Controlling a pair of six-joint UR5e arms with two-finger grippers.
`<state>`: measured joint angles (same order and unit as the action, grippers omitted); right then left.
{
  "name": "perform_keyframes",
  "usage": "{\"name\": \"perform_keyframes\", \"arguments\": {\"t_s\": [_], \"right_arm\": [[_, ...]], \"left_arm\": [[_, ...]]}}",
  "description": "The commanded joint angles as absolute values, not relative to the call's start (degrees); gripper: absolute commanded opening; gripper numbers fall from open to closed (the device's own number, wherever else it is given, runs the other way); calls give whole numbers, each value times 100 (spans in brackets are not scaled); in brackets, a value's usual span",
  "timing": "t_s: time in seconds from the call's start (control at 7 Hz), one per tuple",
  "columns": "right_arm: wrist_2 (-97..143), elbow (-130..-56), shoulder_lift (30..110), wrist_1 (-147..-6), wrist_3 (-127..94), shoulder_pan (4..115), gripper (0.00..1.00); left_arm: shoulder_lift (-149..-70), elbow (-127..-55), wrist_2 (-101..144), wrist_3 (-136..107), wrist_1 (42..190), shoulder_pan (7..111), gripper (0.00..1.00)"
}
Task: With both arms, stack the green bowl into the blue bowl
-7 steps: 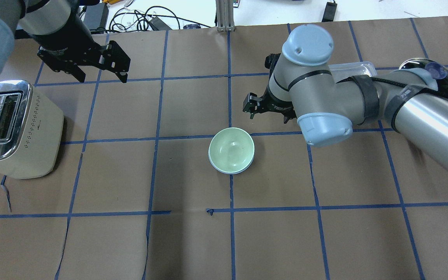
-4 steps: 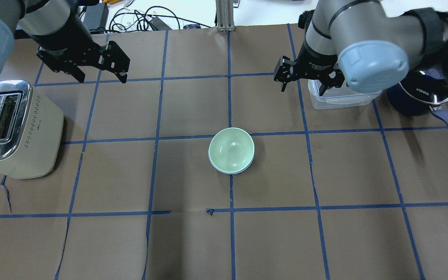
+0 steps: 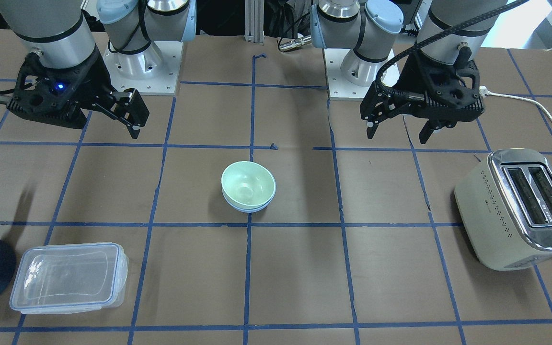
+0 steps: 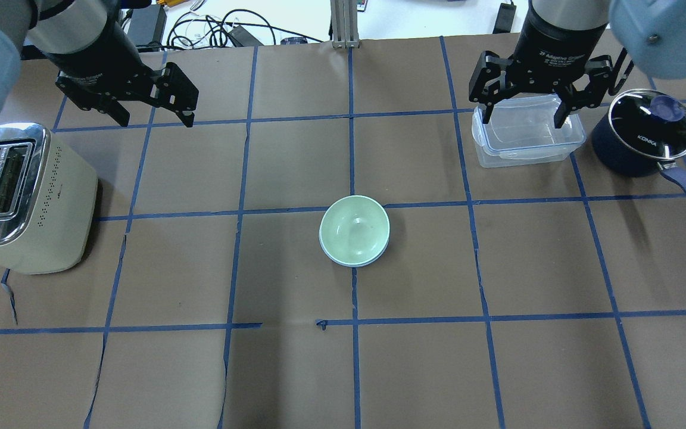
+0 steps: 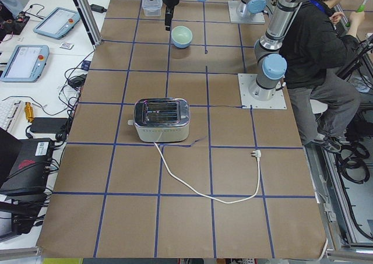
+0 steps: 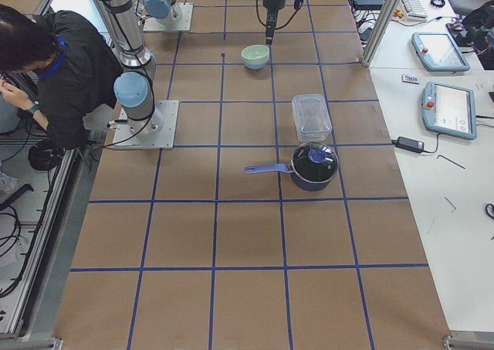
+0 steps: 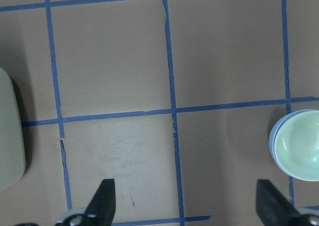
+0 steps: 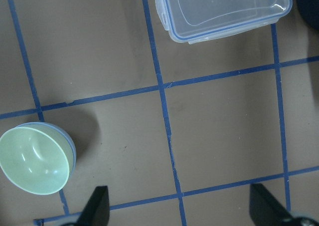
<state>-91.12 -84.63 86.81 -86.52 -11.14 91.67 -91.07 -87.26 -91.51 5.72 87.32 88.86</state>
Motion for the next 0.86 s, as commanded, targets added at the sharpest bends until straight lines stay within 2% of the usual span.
{"name": "perform_keyframes", "arguments": {"t_s": [0.0,0.71], "right_arm": [[-8798,-8437,8710,-8517,-602,9158,100],[-8912,-8254,8719,-8456,-580,9027,100]], "left_arm": [[-9105,-8684,-9158,483,8719,8895,100],[-9158,-8631,-9141,222,8684,8895,100]]}}
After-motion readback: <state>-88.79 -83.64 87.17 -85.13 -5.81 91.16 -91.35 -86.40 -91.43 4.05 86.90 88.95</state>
